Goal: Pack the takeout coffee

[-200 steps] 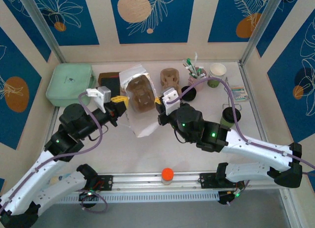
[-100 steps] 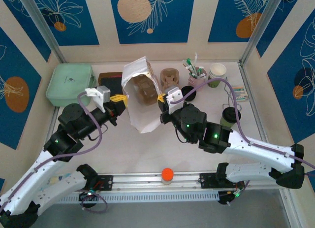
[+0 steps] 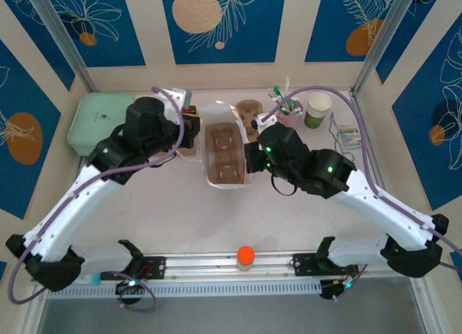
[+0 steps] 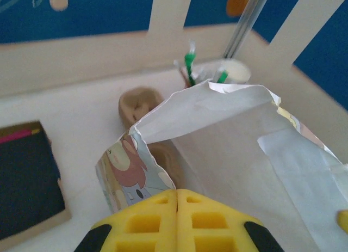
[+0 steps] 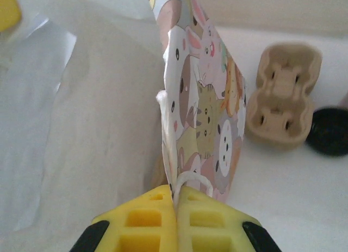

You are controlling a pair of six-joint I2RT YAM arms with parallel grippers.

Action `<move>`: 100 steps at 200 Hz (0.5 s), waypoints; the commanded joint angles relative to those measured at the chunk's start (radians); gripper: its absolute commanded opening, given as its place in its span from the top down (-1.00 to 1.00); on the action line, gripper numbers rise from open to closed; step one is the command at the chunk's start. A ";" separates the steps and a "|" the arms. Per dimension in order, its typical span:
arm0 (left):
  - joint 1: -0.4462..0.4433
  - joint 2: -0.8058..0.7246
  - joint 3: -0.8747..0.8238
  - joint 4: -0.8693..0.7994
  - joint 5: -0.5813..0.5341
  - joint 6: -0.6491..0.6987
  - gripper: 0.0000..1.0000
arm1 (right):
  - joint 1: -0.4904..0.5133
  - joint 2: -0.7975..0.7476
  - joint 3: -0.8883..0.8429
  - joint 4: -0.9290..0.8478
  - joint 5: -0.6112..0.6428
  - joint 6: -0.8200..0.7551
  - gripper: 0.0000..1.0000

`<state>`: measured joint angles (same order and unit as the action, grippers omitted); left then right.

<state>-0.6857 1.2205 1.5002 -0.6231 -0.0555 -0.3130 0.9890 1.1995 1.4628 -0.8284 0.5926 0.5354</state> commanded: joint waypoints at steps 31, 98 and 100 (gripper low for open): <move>0.001 0.110 0.107 -0.156 0.011 -0.053 1.00 | -0.096 0.091 0.031 -0.212 -0.198 0.088 1.00; 0.030 0.146 0.063 -0.090 0.060 -0.070 1.00 | -0.156 0.109 0.071 -0.221 -0.202 0.046 1.00; 0.031 0.146 0.062 -0.089 0.061 -0.071 1.00 | -0.158 0.110 0.072 -0.221 -0.203 0.045 1.00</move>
<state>-0.6704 1.3560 1.5661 -0.7479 -0.0284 -0.3637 0.8474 1.3121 1.4906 -1.0195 0.4168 0.5941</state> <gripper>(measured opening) 0.051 0.055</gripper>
